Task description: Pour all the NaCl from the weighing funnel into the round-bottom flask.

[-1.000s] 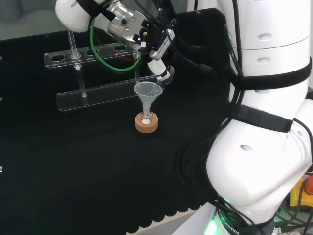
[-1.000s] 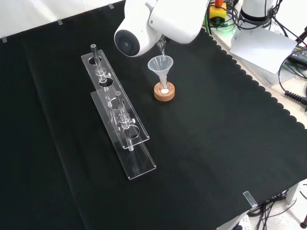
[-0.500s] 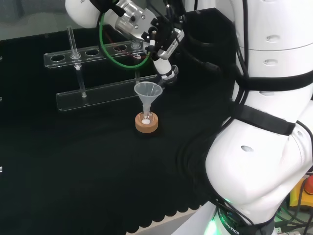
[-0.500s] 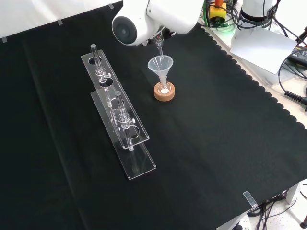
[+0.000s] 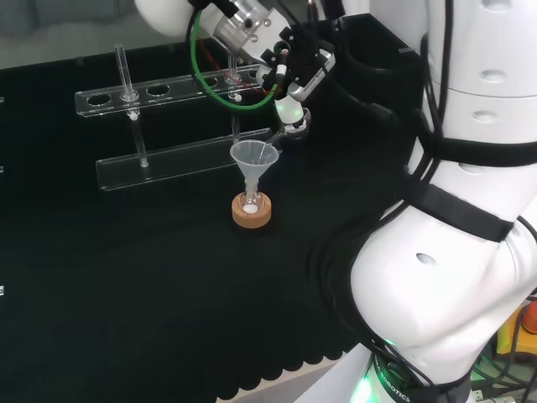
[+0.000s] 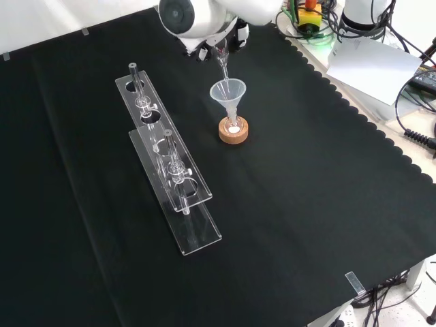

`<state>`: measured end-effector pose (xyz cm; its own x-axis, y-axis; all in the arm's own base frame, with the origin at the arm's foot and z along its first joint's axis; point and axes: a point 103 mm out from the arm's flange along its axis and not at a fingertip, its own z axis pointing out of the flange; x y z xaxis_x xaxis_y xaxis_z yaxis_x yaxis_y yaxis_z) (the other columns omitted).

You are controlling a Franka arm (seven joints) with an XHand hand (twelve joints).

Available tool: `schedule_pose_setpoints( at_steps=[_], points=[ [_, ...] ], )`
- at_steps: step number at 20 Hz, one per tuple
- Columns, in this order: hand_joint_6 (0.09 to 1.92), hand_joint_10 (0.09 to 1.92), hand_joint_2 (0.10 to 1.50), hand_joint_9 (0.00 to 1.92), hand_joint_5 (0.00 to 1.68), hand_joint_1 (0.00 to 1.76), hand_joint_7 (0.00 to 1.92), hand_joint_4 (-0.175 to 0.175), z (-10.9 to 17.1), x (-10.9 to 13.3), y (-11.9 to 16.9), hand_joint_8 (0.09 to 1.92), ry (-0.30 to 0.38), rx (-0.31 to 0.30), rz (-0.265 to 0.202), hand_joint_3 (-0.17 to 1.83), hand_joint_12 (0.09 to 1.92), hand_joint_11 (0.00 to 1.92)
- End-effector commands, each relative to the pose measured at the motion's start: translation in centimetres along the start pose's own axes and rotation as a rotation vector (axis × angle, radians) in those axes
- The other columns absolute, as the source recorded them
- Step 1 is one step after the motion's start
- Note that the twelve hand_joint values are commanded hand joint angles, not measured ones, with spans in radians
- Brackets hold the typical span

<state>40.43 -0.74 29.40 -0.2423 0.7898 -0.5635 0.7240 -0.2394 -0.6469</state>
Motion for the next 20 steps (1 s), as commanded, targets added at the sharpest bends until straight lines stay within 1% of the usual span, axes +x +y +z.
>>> schedule_pose_setpoints(
  at_steps=[1, 8, 15, 20],
  points=[
    [0.96, 0.55, 0.68, 0.69, 1.13, 1.08, 0.41, 0.175, 0.9, -0.8, 0.0, 0.62, 0.072, -0.088, -0.027, 0.74, 1.32, 0.34],
    [0.96, 0.56, 0.68, 0.70, 1.13, 1.08, 0.41, 0.175, 1.3, -0.8, 0.4, 0.62, 0.115, -0.108, -0.048, 0.74, 1.32, 0.34],
    [0.97, 0.56, 0.68, 0.71, 1.12, 1.08, 0.41, 0.175, 1.8, -1.2, 0.6, 0.62, 0.179, -0.142, -0.068, 0.74, 1.32, 0.34],
    [0.97, 0.56, 0.68, 0.71, 1.12, 1.08, 0.41, 0.175, 2.3, -1.5, 0.9, 0.62, 0.203, -0.172, -0.069, 0.74, 1.32, 0.34]
  ],
)
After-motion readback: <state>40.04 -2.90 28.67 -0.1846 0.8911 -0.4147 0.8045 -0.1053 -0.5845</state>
